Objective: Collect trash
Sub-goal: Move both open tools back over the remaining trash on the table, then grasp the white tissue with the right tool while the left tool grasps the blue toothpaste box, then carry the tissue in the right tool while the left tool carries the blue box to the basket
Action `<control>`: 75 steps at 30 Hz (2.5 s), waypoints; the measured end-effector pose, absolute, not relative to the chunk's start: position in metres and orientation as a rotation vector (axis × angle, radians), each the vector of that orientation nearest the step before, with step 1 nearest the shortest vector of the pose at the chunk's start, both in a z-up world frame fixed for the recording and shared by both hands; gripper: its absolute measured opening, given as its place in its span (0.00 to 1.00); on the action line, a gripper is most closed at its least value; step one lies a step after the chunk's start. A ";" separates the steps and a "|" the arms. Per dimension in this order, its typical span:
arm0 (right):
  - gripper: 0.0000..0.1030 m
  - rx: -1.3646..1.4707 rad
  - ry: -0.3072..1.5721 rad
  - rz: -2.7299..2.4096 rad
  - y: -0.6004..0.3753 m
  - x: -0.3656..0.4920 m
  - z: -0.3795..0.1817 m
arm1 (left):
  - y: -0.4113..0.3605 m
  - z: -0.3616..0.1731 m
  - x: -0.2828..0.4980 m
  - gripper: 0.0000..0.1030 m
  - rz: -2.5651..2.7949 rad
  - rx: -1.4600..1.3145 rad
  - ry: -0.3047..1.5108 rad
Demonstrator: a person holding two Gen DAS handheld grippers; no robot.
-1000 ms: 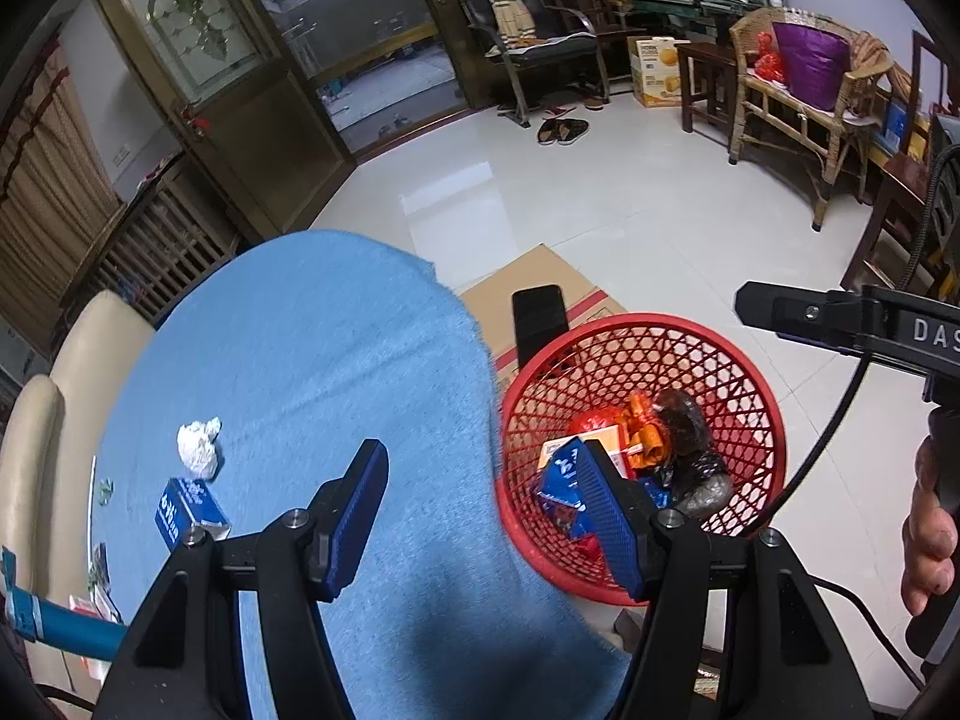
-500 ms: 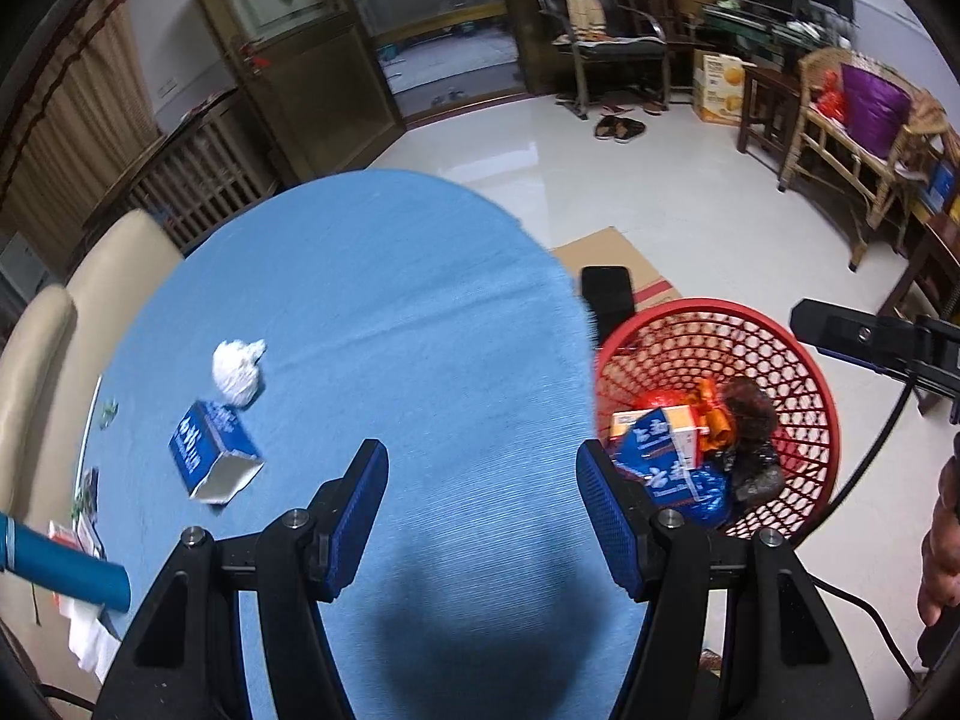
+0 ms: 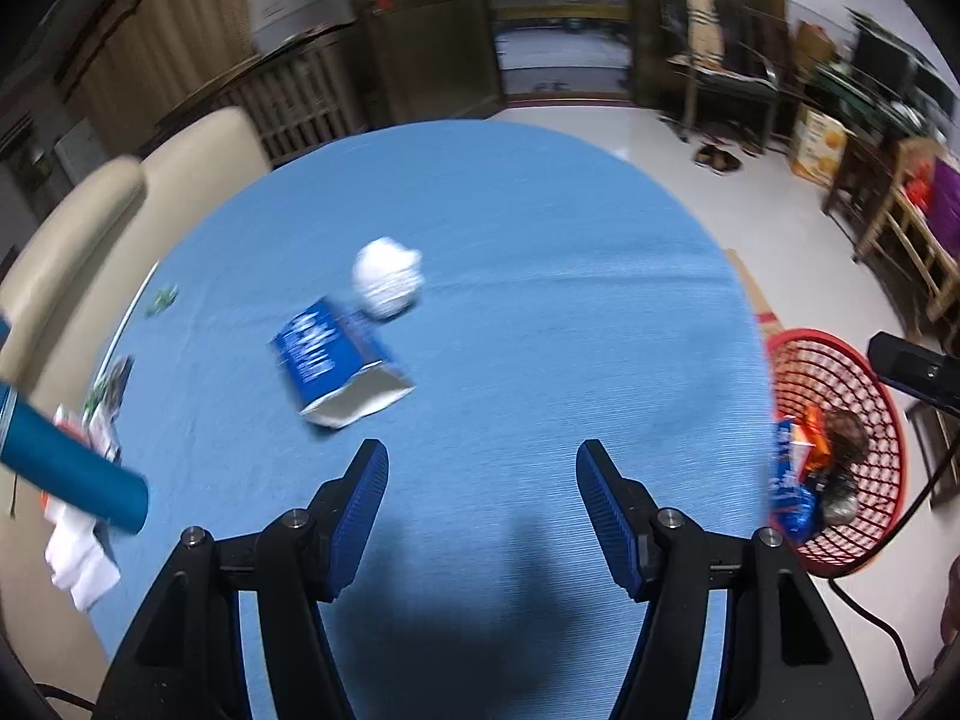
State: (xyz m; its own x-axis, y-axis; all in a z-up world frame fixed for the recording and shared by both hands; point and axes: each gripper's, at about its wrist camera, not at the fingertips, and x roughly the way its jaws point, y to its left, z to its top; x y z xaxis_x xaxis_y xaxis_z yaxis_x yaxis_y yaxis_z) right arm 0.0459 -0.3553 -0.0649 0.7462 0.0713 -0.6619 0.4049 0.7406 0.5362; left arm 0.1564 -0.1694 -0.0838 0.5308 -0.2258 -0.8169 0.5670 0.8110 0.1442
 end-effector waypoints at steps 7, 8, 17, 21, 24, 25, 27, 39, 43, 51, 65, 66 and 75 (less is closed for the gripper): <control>0.60 0.612 0.756 -0.099 -0.311 0.118 -0.050 | -0.099 -0.090 0.193 0.64 -0.374 0.330 0.917; 0.60 0.608 0.761 -0.086 -0.308 0.127 -0.050 | -0.091 -0.091 0.198 0.64 -0.357 0.317 0.921; 0.60 0.562 0.855 0.057 -0.264 0.266 -0.064 | -0.028 -0.105 0.236 0.64 -0.243 0.230 0.956; 0.60 0.583 0.900 0.094 -0.251 0.325 -0.082 | -0.017 -0.111 0.249 0.64 -0.223 0.217 0.970; 0.60 0.553 0.934 0.077 -0.240 0.361 -0.097 | -0.015 -0.112 0.259 0.64 -0.223 0.207 0.977; 0.57 0.542 0.947 0.063 -0.238 0.370 -0.101 | -0.016 -0.112 0.261 0.64 -0.227 0.206 0.977; 0.36 0.508 1.009 0.024 -0.232 0.388 -0.119 | -0.020 -0.109 0.268 0.64 -0.250 0.197 0.977; 0.30 0.462 0.809 0.004 -0.283 0.297 -0.085 | -0.103 -0.109 0.300 0.71 -0.426 0.135 1.033; 0.30 0.429 0.769 -0.018 -0.296 0.263 -0.074 | -0.120 -0.113 0.310 0.71 -0.391 0.122 1.058; 0.30 0.458 0.746 -0.022 -0.306 0.222 -0.083 | -0.134 -0.131 0.324 0.72 -0.323 0.087 1.127; 0.30 0.519 0.692 -0.076 -0.329 0.159 -0.075 | -0.150 -0.124 0.298 0.64 -0.358 0.119 1.083; 0.30 0.521 0.687 -0.080 -0.330 0.153 -0.073 | -0.152 -0.120 0.291 0.64 -0.367 0.131 1.072; 0.30 0.542 0.610 -0.122 -0.339 0.096 -0.049 | -0.171 -0.059 0.221 0.64 -0.450 0.226 0.886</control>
